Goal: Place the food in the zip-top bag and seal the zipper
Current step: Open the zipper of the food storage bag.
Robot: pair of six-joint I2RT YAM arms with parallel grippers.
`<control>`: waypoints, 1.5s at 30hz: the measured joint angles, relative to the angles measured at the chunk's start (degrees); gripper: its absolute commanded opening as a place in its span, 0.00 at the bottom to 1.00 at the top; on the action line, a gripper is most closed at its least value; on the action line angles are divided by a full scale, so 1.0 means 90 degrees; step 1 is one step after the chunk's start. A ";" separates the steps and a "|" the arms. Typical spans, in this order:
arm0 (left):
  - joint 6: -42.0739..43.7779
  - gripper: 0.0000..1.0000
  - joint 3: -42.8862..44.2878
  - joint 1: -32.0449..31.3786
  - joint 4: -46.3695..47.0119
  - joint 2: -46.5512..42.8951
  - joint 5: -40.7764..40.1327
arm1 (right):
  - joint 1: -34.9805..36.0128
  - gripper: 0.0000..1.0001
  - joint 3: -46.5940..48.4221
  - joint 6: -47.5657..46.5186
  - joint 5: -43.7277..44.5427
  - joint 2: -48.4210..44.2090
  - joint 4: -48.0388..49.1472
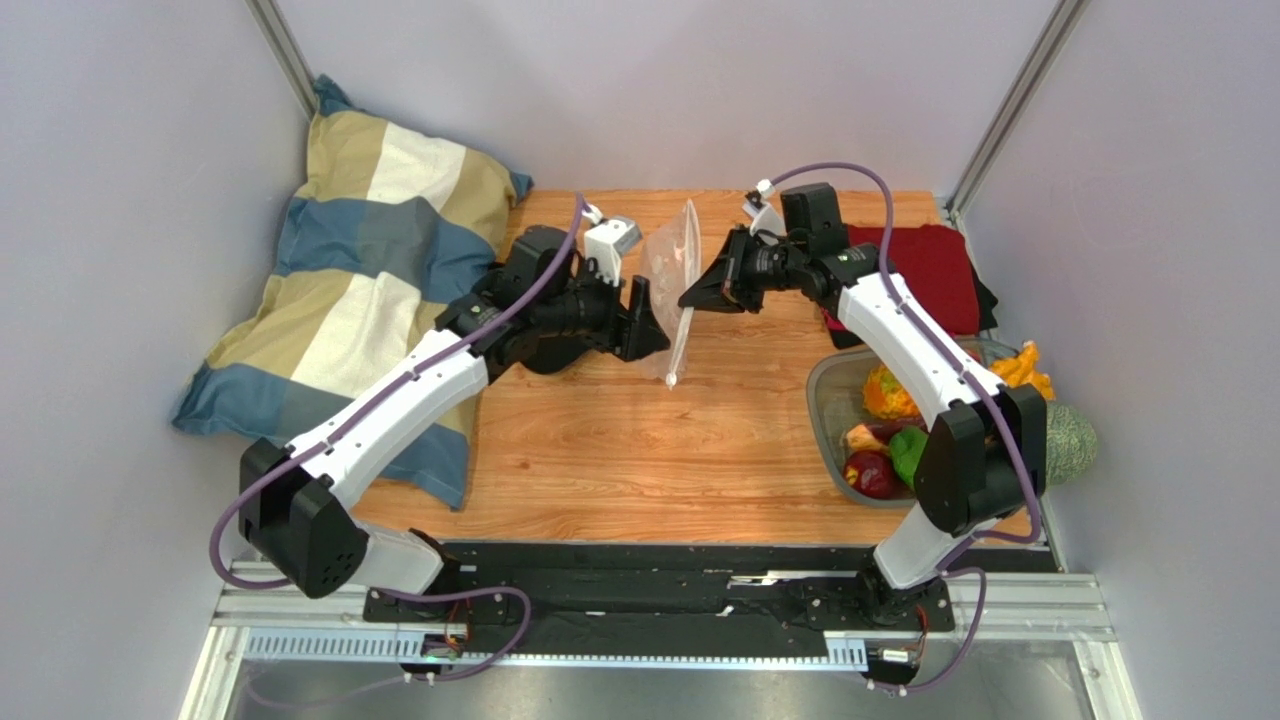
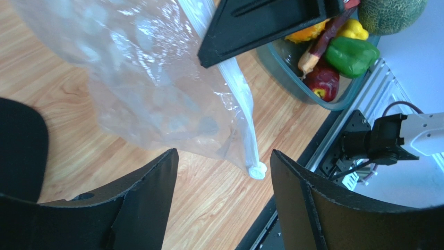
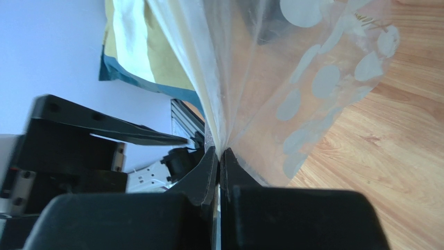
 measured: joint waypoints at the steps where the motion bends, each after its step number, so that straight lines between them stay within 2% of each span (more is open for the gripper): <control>1: -0.0058 0.72 0.0000 -0.0124 0.0036 0.0075 -0.0049 | 0.0017 0.00 -0.0027 0.0117 0.0036 -0.0087 0.0056; 8: -0.0432 0.70 0.0000 -0.0364 0.0092 0.0546 -0.0204 | 0.0121 0.00 -0.0253 0.0617 0.0243 -0.0204 0.0202; 13: -0.0600 0.40 0.0005 -0.0376 0.0243 0.0624 -0.0214 | 0.0243 0.00 -0.0391 0.0760 0.0306 -0.0204 0.0214; 17: -0.0685 0.35 0.0024 -0.0410 0.0316 0.0724 -0.0114 | 0.0311 0.00 -0.0457 0.0826 0.0362 -0.0206 0.0282; 19: -0.0695 0.08 0.0036 -0.0410 0.0323 0.0789 -0.0073 | 0.0321 0.00 -0.0476 0.0850 0.0391 -0.0206 0.0284; 20: -0.0736 0.00 0.0039 -0.0410 0.0325 0.0814 -0.0044 | 0.0321 0.01 -0.0478 0.0860 0.0403 -0.0206 0.0282; 23: -0.0729 0.00 0.0044 -0.0410 0.0321 0.0852 0.0019 | 0.0330 0.19 -0.0505 0.0879 0.0408 -0.0211 0.0323; 24: -0.0724 0.00 0.0044 -0.0408 0.0318 0.0852 0.0049 | 0.0333 0.30 -0.0525 0.0882 0.0410 -0.0216 0.0333; 26: -0.0746 0.00 0.0041 -0.0391 0.0340 0.0852 0.0148 | 0.0333 0.40 -0.0568 0.0884 0.0401 -0.0236 0.0340; 27: -0.0770 0.00 0.0034 -0.0374 0.0367 0.0848 0.0197 | 0.0333 0.57 -0.0595 0.0857 0.0398 -0.0255 0.0342; 29: -0.0840 0.00 -0.0044 -0.0306 0.0474 0.0782 0.0350 | 0.0325 0.67 -0.0656 0.0809 0.0386 -0.0313 0.0347; 37: -0.1081 0.00 -0.0289 0.0015 0.0685 0.0357 0.0862 | 0.0107 0.60 -0.0797 0.0289 0.0211 -0.0804 0.0325; 41: -0.1156 0.00 -0.0291 0.0027 0.0719 0.0355 0.1008 | 0.0068 0.47 -0.0862 0.0124 0.0078 -0.0928 0.0350; 45: -0.1178 0.00 -0.0291 0.0027 0.0714 0.0355 0.1078 | 0.0068 0.44 -0.0940 0.0049 -0.0015 -0.0930 0.0352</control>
